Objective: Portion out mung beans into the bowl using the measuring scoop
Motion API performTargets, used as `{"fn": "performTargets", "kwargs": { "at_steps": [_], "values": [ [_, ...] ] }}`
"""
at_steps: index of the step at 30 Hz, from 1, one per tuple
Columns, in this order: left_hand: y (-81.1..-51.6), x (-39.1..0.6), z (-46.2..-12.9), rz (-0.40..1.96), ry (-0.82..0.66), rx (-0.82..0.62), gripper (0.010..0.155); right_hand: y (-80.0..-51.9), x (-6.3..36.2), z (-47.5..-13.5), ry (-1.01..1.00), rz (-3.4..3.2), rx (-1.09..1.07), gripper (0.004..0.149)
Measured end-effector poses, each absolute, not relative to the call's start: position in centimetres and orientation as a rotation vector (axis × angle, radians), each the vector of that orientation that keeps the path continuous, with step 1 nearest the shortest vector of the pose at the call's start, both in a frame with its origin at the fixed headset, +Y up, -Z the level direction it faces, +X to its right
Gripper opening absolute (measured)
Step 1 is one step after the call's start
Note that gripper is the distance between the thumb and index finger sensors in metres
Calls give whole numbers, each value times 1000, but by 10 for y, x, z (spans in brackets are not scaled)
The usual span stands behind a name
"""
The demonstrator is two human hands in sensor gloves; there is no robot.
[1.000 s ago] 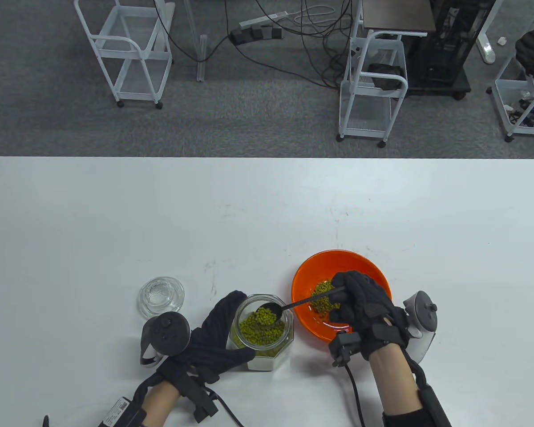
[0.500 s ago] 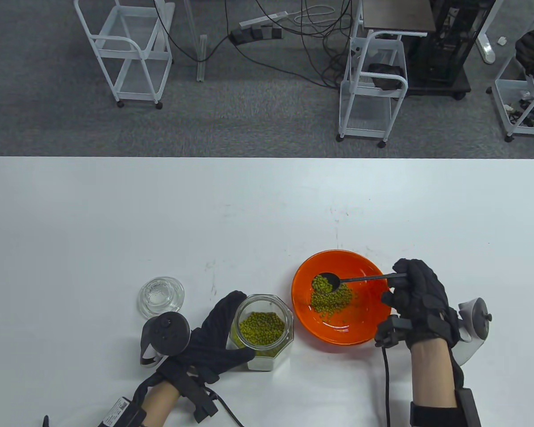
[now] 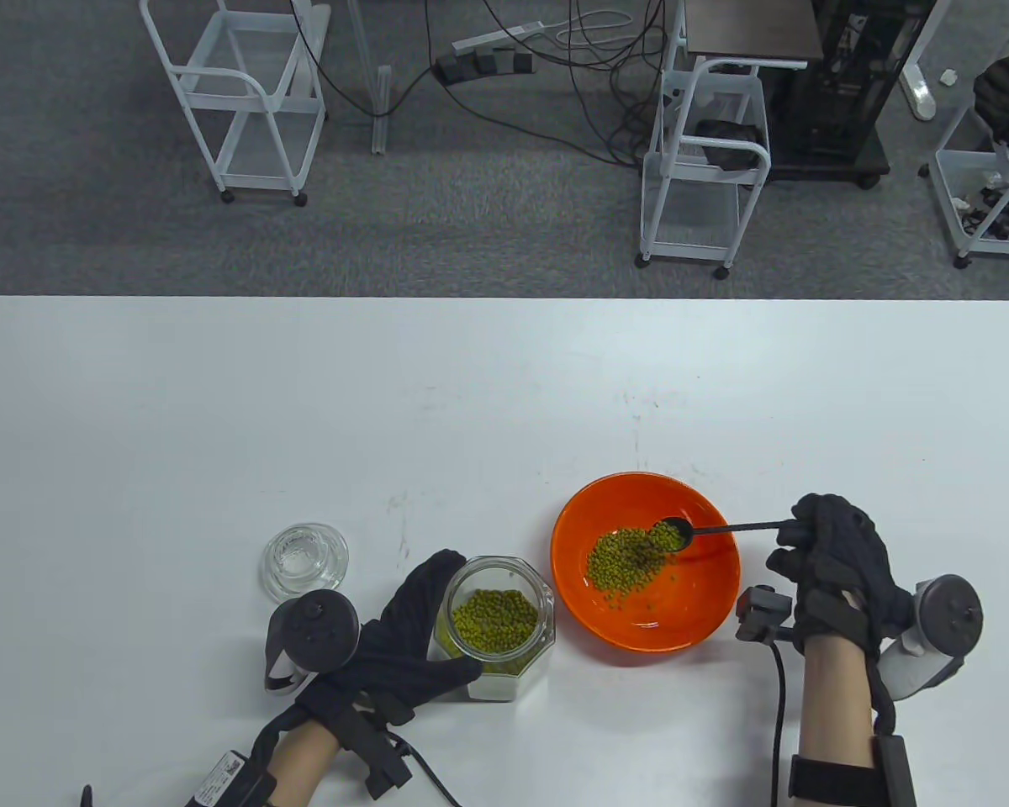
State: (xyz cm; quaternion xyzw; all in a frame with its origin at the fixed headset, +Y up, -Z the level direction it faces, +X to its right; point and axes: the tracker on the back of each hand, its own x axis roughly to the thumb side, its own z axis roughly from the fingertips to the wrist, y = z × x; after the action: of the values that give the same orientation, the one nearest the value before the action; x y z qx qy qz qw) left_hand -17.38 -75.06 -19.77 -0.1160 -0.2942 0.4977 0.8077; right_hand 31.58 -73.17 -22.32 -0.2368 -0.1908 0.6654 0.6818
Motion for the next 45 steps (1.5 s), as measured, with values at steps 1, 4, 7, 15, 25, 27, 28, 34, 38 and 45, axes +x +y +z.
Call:
{"fn": "performTargets", "kwargs": {
  "at_steps": [1, 4, 7, 15, 25, 27, 28, 34, 38, 45],
  "values": [
    [-751, -174, -198, 1065, -629, -248, 109, -729, 314, -223, -448, 1535, -531, 41],
    [-751, -174, -198, 1065, -629, -248, 109, -720, 307, -223, -512, 1638, -495, 41],
    [-751, -174, -198, 1065, -629, -248, 109, -709, 296, -223, -586, 1765, -440, 41],
    [-751, -174, -198, 1065, -629, -248, 109, -684, 261, -220, -744, 2042, -255, 41],
    [-751, -174, -198, 1065, -629, -248, 109, -663, 221, -215, -837, 2290, 93, 41],
    [-751, -174, -198, 1065, -629, -248, 109, -660, 215, -215, -827, 2348, 190, 41],
    [-751, -174, -198, 1065, -629, -248, 109, -659, 212, -215, -816, 2371, 244, 41],
    [-751, -174, -198, 1065, -629, -248, 109, -654, 208, -210, -910, 2341, 259, 41],
    [-751, -174, -198, 1065, -629, -248, 109, -648, 213, -203, -995, 2206, 218, 41],
    [-751, -174, -198, 1065, -629, -248, 109, -638, 211, -193, -935, 1883, 239, 41]
  ]
}}
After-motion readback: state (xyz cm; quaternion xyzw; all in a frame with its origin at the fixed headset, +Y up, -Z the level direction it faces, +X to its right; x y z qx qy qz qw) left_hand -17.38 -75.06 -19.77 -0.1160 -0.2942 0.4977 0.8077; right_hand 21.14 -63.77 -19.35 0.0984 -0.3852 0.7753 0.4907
